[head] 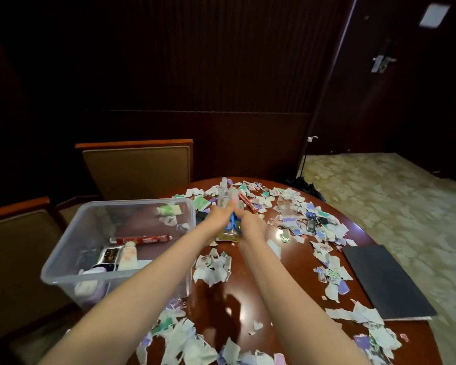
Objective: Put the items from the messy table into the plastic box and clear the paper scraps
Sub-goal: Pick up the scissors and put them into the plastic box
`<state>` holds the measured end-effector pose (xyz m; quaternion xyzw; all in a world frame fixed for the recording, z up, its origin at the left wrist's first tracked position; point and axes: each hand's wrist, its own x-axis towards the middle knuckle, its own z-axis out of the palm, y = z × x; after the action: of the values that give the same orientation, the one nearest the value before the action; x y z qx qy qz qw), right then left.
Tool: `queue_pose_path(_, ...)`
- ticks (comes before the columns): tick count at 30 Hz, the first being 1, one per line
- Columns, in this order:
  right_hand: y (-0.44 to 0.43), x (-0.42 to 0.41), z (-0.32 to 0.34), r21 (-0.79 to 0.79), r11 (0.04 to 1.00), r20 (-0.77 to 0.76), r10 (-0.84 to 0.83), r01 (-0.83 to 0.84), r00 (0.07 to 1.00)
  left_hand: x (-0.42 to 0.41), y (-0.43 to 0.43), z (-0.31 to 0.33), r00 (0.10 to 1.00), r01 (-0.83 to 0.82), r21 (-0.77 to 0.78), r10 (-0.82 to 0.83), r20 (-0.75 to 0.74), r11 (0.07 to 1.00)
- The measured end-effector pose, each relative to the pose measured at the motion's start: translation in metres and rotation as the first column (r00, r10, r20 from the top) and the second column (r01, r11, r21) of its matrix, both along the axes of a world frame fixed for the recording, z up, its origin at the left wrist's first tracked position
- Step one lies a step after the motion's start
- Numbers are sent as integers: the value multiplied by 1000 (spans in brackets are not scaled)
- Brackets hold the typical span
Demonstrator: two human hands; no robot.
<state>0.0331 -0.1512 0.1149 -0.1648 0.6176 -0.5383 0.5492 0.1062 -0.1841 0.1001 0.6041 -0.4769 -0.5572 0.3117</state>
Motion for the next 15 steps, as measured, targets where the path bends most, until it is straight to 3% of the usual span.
queue_pose_path(6,-3,39,6,-56,981,105,190,-184,976,51,-4,1,999,-43,-39,43,21,998)
queue_pose_path(11,-10,72,3,-29,916,-122,393,-399,911,98,-4,2,997,-79,39,80,-12,996)
queue_pose_path(15,-18,97,-7,30,878,-164,475,-477,864,133,-2,1,999,-49,102,51,-18,994)
